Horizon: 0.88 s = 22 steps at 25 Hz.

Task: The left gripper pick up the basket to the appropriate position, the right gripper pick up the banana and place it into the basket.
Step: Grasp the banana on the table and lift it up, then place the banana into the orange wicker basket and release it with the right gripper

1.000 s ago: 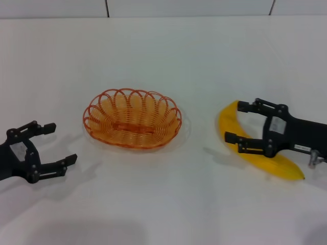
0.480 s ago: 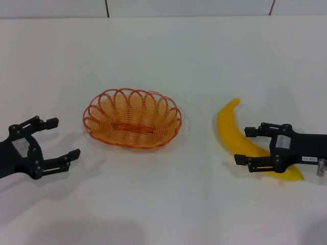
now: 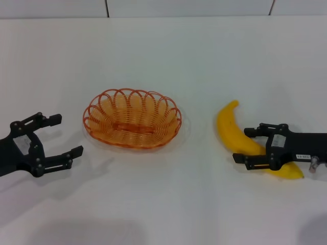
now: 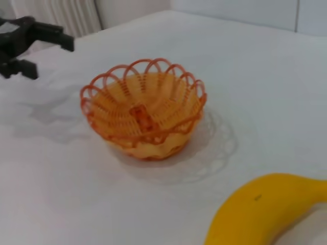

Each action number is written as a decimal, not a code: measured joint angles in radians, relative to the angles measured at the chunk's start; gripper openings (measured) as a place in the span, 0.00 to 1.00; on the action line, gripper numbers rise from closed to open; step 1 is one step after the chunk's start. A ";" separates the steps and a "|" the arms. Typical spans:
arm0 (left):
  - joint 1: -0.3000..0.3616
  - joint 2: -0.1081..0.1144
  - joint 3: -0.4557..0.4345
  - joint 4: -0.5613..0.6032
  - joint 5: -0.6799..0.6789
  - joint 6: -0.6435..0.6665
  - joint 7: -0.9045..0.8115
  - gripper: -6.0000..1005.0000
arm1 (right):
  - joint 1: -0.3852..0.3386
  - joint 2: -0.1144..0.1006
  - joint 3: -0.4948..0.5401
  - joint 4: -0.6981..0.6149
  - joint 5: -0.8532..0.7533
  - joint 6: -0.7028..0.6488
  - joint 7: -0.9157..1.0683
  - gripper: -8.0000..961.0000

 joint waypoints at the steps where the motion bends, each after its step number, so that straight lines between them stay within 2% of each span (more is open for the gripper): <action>1: 0.001 0.000 -0.004 0.000 -0.005 0.005 0.003 0.90 | 0.000 0.000 0.002 0.000 0.008 0.001 0.010 0.87; 11: -0.003 0.000 -0.019 -0.023 -0.018 0.027 0.025 0.90 | 0.000 -0.003 0.000 -0.006 0.029 0.004 0.048 0.75; 17: -0.004 0.000 -0.018 -0.023 -0.018 0.032 0.025 0.90 | 0.002 -0.002 0.009 -0.008 0.057 -0.014 0.044 0.51; 22: -0.004 0.001 -0.018 -0.024 -0.013 0.054 -0.006 0.90 | 0.043 -0.002 -0.004 -0.015 0.225 -0.126 -0.057 0.51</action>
